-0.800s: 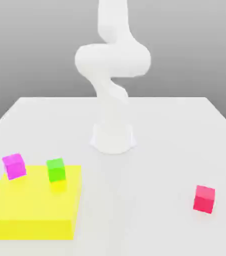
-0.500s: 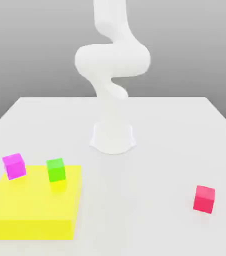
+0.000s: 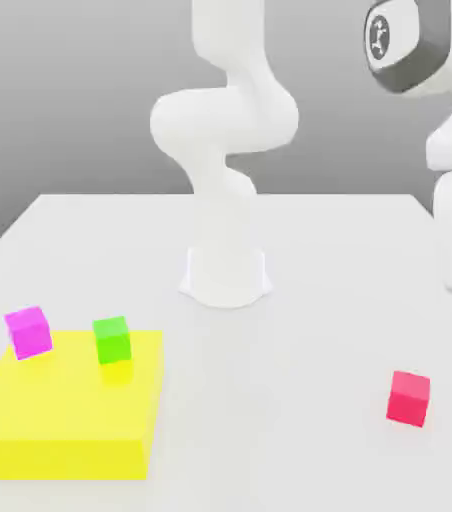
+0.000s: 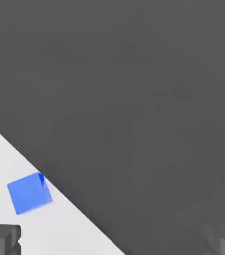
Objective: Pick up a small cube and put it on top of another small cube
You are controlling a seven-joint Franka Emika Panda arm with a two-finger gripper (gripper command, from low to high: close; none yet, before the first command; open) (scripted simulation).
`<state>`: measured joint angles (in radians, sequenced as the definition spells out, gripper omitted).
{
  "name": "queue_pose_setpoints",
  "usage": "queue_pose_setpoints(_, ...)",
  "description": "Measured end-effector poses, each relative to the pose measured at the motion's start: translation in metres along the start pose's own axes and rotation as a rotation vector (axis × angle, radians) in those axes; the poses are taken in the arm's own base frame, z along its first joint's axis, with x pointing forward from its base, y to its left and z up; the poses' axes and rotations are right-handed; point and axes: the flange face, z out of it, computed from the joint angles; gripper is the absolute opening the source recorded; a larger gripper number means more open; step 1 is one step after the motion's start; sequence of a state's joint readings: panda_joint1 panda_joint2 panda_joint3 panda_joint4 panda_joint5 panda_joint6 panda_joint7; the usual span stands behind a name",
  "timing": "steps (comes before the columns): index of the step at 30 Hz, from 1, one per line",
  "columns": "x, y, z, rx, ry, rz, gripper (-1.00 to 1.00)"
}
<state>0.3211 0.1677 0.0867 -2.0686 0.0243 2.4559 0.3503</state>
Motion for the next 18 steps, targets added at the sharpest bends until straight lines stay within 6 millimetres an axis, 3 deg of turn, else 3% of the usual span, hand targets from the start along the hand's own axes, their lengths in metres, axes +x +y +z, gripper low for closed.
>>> queue_pose_setpoints(4, -0.015, -0.029, 0.071, -0.028, -0.083, -0.12, 0.0)
queue_pose_setpoints(9, -0.049, -0.062, 0.159, -0.066, -0.184, -0.277, 0.0)
queue_pose_setpoints(13, -0.067, -0.064, 0.226, -0.075, -0.209, -0.315, 0.0)
queue_pose_setpoints(14, -0.07, -0.063, 0.238, -0.075, -0.209, -0.316, -1.0)
queue_pose_setpoints(18, -0.07, -0.062, 0.238, -0.075, -0.211, -0.316, -1.0)
